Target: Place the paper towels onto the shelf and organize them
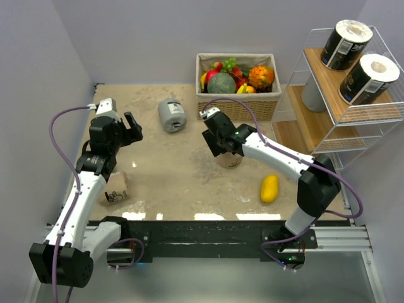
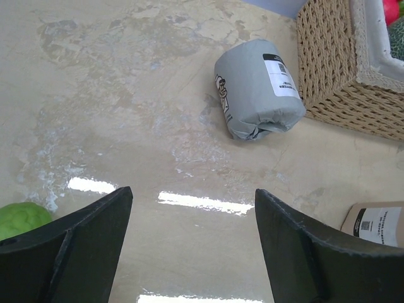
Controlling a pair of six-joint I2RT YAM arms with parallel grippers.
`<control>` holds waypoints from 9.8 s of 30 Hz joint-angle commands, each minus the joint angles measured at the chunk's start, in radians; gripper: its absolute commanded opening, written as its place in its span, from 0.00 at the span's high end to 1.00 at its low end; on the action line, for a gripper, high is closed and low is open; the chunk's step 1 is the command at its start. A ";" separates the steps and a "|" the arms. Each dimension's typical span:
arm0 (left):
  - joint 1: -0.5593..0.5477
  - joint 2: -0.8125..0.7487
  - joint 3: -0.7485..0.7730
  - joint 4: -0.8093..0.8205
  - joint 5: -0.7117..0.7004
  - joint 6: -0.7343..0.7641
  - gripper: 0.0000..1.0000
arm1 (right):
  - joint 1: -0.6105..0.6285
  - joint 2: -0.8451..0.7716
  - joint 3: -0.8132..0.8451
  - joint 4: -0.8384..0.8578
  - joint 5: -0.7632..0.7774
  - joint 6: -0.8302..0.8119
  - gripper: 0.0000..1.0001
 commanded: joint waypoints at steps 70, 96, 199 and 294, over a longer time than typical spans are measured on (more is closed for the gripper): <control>-0.015 -0.030 -0.004 0.049 0.031 0.016 0.16 | -0.551 0.121 -0.072 0.514 0.275 -0.507 0.62; -0.015 -0.038 -0.002 0.046 0.017 0.016 0.15 | -0.482 0.068 -0.035 0.450 0.353 -0.498 0.54; 0.410 0.007 -0.194 -0.465 -0.340 -0.569 0.10 | 0.371 0.746 0.214 1.494 -0.786 0.855 0.31; 0.060 -0.311 -0.220 -0.046 0.148 -0.014 0.02 | 0.147 0.199 0.197 -0.136 -0.015 -0.051 0.60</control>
